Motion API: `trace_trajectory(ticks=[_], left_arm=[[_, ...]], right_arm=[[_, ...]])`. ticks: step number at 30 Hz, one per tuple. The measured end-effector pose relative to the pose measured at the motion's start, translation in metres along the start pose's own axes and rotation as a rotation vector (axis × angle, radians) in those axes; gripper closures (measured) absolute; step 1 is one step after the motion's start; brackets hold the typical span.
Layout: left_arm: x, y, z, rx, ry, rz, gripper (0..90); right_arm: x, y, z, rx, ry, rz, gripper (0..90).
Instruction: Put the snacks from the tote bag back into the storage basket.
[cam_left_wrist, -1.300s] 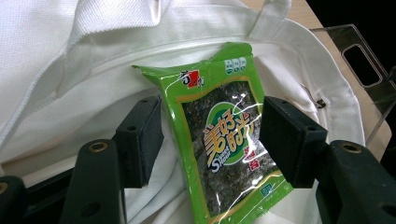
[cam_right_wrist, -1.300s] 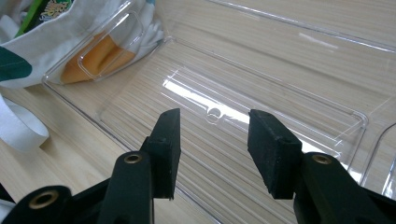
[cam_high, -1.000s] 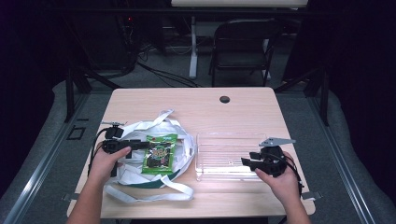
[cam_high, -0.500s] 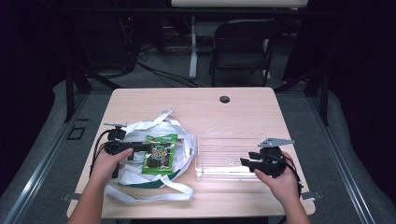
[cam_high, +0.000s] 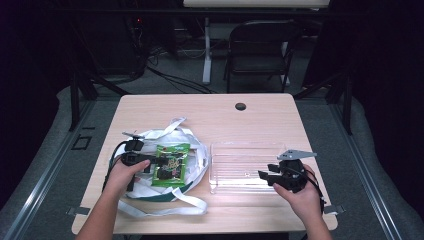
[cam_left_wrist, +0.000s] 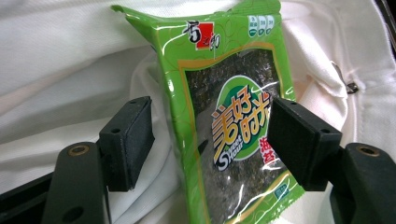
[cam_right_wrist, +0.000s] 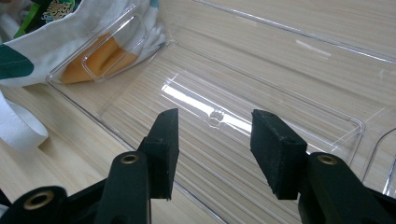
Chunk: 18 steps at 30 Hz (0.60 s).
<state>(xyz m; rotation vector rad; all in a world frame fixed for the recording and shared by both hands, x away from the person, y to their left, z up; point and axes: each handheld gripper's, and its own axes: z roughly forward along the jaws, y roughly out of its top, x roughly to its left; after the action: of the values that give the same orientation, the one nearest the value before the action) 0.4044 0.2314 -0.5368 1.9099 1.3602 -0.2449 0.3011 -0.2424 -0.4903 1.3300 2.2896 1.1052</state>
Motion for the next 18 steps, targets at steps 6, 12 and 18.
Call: trace_trajectory(ticks=[6, 12, 18], left_arm=[[0.0, 0.002, 0.009, 0.024, -0.017, -0.026, 31.3], [0.0, 0.005, 0.017, 0.041, -0.029, -0.031, 31.3], [0.0, 0.005, 0.019, 0.038, -0.032, -0.037, 31.9]], right_arm=[[0.0, -0.003, -0.003, -0.001, -0.007, 0.003, 51.8], [-0.001, -0.006, -0.008, -0.001, -0.018, 0.009, 51.6], [-0.002, -0.008, -0.011, -0.006, -0.028, 0.016, 51.5]])
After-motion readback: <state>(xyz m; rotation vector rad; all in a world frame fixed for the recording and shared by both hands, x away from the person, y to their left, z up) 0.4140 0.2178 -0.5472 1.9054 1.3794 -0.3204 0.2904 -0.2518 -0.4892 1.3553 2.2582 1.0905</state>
